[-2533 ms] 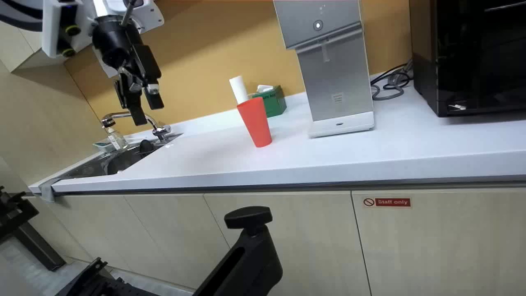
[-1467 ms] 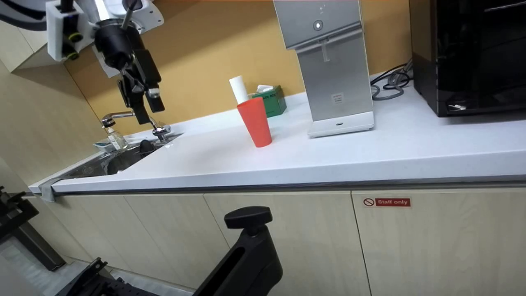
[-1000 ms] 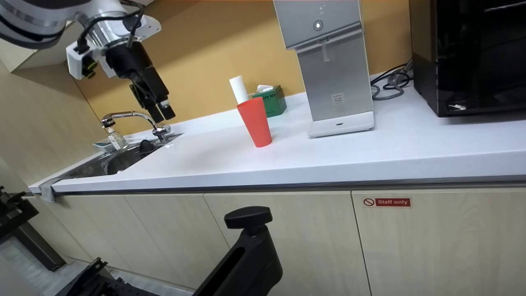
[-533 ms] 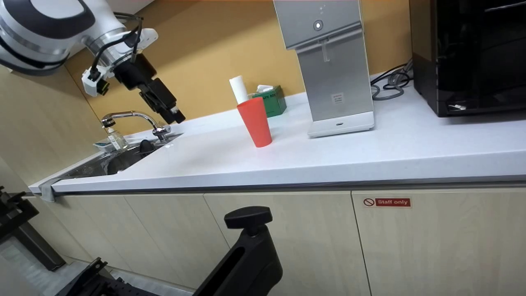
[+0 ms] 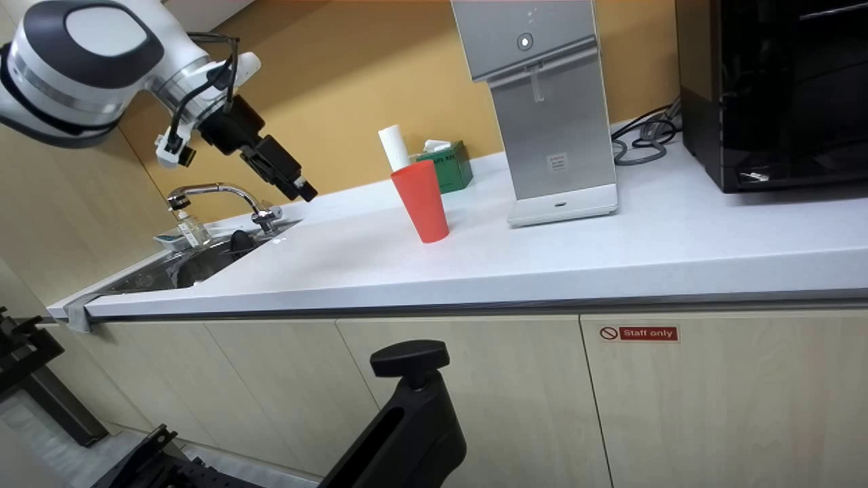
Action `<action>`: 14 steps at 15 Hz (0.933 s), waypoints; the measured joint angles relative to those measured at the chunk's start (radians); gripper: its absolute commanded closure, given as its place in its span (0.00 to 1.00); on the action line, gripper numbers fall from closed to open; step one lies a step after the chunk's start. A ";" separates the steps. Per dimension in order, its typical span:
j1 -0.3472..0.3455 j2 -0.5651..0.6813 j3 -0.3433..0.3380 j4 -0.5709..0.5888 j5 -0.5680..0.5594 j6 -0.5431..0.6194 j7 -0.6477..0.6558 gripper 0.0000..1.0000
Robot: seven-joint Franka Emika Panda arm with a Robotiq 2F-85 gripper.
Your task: Put the orange cup on the drip tray of the dispenser
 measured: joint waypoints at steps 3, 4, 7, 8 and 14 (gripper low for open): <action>-0.046 0.068 0.067 -0.009 -0.050 0.121 0.087 0.00; -0.067 0.094 0.088 -0.008 -0.076 0.158 0.118 0.00; -0.148 0.168 0.152 0.011 -0.190 0.239 0.230 0.00; -0.184 0.190 0.179 0.024 -0.233 0.256 0.270 0.00; -0.271 0.254 0.244 0.078 -0.309 0.269 0.334 0.00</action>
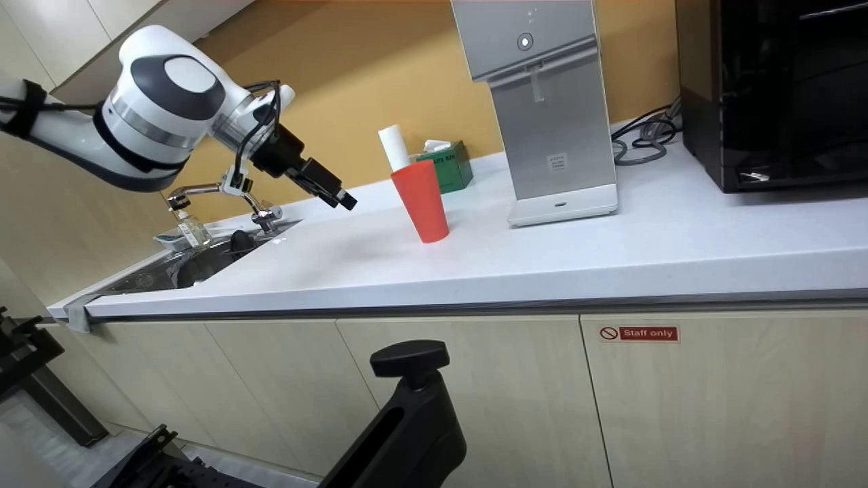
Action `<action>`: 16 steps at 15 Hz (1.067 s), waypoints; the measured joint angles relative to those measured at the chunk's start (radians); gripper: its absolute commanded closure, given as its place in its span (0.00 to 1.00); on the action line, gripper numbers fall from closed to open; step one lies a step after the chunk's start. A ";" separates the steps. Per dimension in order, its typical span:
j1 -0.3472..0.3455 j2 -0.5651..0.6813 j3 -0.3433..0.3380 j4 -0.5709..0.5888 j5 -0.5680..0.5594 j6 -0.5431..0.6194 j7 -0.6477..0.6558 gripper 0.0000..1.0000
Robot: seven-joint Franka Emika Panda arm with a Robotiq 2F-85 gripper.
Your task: Put the orange cup on the drip tray of the dispenser
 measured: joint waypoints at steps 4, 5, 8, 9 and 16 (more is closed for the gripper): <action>-0.018 0.004 0.006 -0.001 -0.006 0.029 0.010 0.00; -0.035 0.011 0.014 0.000 -0.017 0.051 0.024 0.00; -0.128 0.048 0.067 0.017 -0.115 0.147 0.127 0.00; -0.168 0.062 0.093 0.026 -0.164 0.173 0.170 0.00; -0.445 0.117 0.304 0.144 -0.571 0.204 0.505 0.00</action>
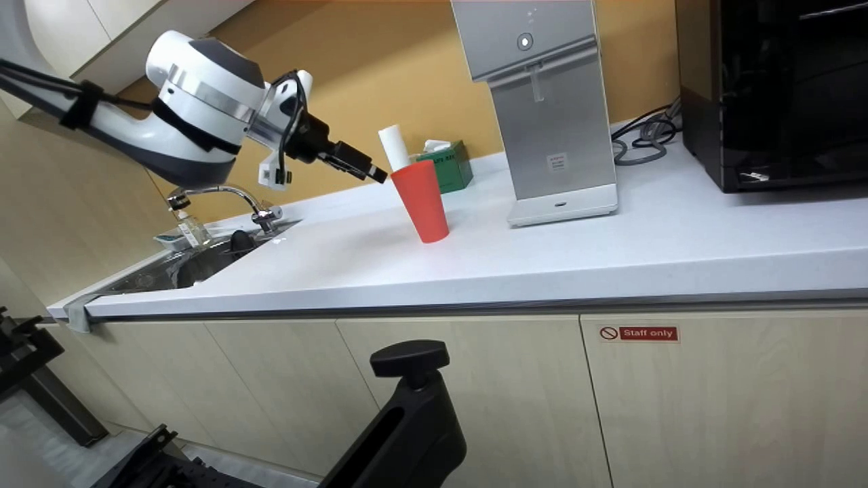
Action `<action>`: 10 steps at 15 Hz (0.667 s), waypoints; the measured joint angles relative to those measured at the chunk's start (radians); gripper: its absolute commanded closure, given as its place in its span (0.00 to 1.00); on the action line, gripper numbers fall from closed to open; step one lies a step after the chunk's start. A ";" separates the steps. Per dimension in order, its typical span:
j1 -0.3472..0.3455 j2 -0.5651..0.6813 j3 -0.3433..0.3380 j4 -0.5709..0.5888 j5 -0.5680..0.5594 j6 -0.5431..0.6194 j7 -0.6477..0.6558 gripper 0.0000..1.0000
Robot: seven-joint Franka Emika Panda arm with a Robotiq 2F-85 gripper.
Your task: Put the orange cup on the drip tray of the dispenser
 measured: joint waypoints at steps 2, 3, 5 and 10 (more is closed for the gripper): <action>-0.052 0.028 0.053 0.044 -0.120 -0.027 0.092 0.00; -0.071 0.047 0.077 0.066 -0.182 -0.049 0.140 0.00; -0.089 0.098 0.111 0.105 -0.299 -0.111 0.227 0.00; -0.089 0.210 0.128 0.142 -0.355 -0.170 0.250 0.00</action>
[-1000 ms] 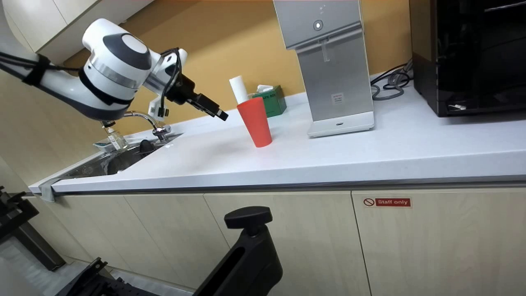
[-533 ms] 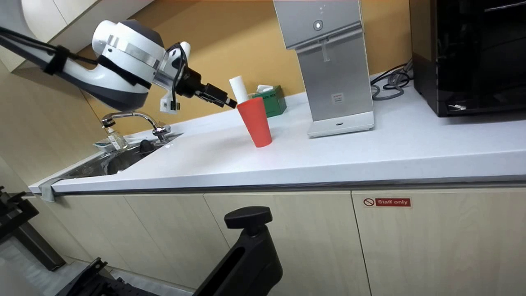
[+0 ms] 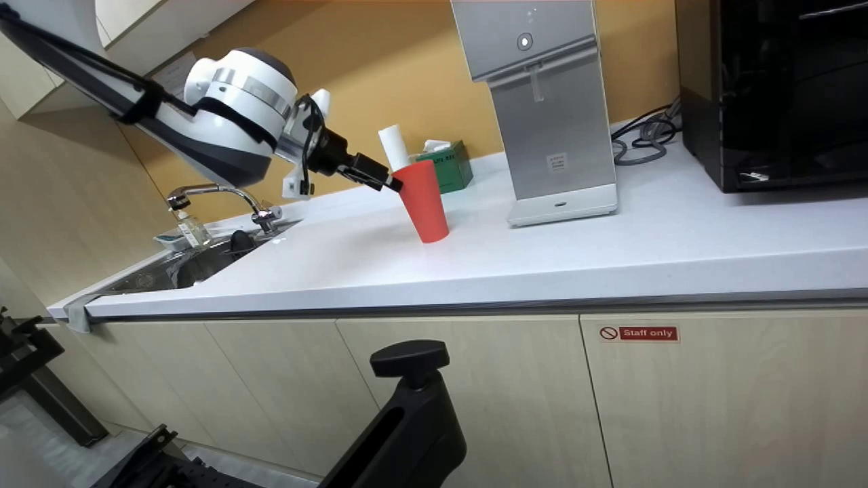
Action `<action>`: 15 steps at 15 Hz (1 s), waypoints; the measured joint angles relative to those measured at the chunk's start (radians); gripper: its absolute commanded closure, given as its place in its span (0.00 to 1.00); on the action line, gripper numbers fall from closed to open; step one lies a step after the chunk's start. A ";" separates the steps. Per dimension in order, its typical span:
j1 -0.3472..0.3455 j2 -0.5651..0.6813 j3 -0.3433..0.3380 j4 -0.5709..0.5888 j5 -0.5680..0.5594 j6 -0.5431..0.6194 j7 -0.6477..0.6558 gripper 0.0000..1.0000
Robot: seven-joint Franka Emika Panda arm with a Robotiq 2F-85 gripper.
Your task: Put the orange cup on the drip tray of the dispenser
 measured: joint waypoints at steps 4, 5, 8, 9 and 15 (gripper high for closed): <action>0.000 0.000 -0.003 0.000 -0.024 -0.016 0.014 0.00; 0.000 0.000 -0.006 0.000 -0.038 -0.024 0.025 0.00; -0.001 0.000 -0.016 0.000 -0.090 -0.052 0.072 0.00; -0.001 0.002 -0.019 0.000 -0.108 -0.060 0.089 0.00; 0.001 0.062 -0.021 0.011 -0.229 -0.080 0.199 0.00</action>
